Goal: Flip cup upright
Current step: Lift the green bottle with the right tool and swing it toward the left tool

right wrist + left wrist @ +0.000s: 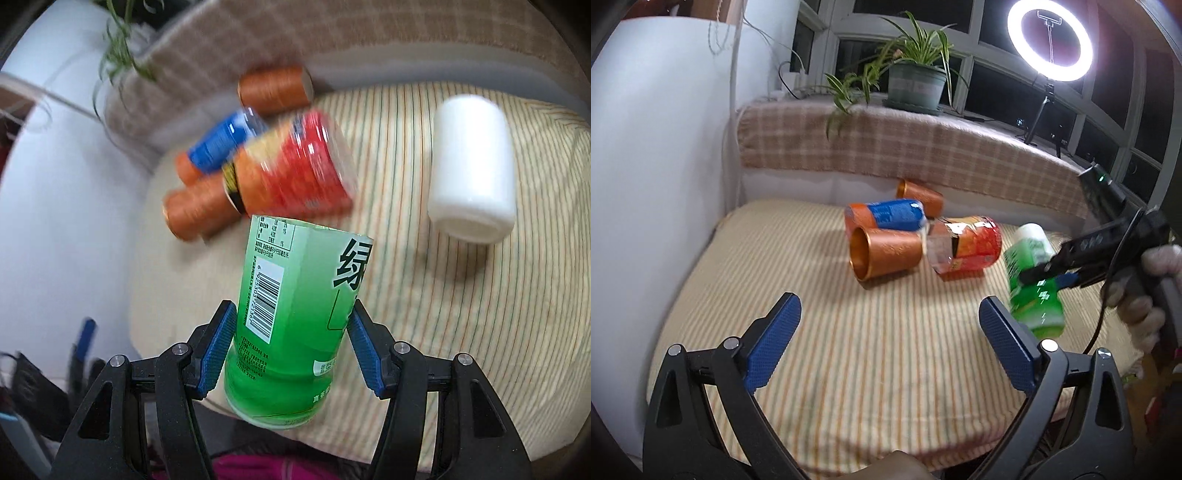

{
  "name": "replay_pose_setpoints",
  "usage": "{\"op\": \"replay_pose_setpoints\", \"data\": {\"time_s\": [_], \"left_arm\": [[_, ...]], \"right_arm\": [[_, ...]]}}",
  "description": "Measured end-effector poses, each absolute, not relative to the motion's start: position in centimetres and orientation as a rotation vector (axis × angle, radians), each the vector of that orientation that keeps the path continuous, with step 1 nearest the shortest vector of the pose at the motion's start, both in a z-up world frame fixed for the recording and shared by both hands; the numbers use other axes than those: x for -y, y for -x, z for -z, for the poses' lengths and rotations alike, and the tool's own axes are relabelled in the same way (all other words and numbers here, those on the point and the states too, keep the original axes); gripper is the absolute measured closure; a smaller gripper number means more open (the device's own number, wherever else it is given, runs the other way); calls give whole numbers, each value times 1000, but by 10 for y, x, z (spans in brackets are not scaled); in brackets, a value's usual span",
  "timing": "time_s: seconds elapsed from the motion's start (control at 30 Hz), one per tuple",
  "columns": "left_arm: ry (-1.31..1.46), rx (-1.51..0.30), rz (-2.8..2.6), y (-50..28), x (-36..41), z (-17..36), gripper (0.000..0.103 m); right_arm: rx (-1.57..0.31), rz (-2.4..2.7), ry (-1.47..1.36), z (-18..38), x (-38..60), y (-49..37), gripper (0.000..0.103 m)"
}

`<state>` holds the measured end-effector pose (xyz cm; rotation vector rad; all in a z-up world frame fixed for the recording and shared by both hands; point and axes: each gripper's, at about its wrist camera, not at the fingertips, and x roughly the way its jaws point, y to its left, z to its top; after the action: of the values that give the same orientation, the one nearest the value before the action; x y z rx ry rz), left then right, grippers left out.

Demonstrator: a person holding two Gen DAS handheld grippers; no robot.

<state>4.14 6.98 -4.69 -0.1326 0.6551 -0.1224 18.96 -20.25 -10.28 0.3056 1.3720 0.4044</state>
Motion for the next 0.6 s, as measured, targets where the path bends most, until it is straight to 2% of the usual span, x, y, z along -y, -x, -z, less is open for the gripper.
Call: {"op": "replay_pose_setpoints", "data": {"time_s": [0.3, 0.6], "left_arm": [[152, -692, 134, -45, -61, 53, 4], [162, -717, 155, -53, -50, 55, 4]], "right_arm": [[-1420, -407, -228, 140, 192, -189, 42], [-1332, -414, -157, 133, 191, -175, 40]]}}
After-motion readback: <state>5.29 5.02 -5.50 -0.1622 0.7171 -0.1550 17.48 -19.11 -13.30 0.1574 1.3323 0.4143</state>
